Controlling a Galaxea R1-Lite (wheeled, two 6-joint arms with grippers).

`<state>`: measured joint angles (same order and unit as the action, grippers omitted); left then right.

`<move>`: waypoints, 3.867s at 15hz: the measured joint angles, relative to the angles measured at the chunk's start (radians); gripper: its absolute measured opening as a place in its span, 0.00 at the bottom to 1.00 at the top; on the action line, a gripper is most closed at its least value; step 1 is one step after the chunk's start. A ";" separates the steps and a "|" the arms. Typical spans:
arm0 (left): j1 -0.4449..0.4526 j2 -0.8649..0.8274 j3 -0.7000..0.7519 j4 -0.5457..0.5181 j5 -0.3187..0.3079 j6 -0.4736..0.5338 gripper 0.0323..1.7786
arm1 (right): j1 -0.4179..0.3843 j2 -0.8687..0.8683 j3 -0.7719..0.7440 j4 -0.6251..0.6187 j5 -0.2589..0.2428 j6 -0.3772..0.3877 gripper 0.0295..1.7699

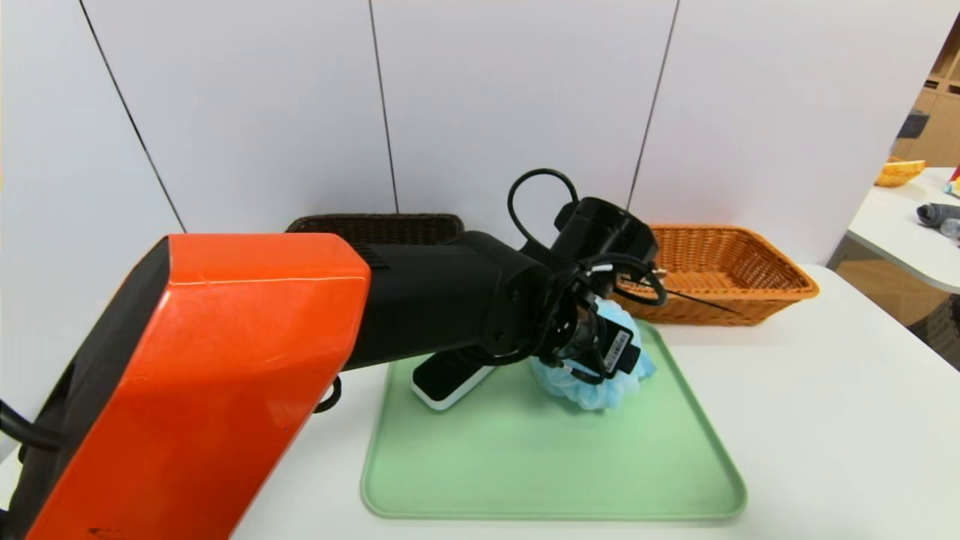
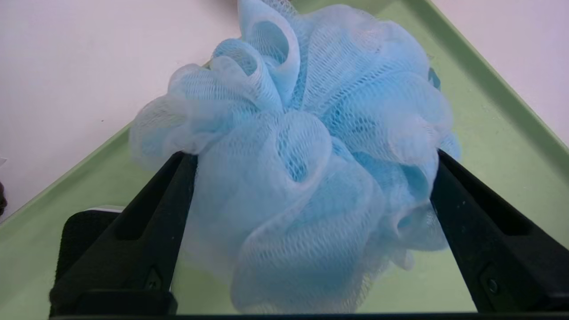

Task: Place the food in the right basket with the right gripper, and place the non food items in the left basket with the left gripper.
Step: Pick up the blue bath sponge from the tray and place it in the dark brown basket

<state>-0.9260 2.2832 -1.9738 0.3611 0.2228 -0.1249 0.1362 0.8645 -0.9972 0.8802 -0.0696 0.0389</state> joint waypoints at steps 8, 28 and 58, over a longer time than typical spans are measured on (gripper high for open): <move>0.000 0.086 -0.001 -0.033 0.001 0.000 0.95 | 0.002 -0.005 0.029 -0.001 0.021 -0.001 0.96; -0.006 0.067 0.002 -0.021 0.032 -0.041 0.42 | 0.011 -0.044 0.074 -0.001 0.027 -0.005 0.96; 0.691 -0.238 0.045 0.119 0.099 -0.166 0.59 | 0.098 0.137 0.099 -0.285 0.041 -0.030 0.96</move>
<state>-0.2347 2.0449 -1.9287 0.4796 0.3221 -0.2909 0.2343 1.0011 -0.8981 0.5949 -0.0287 0.0091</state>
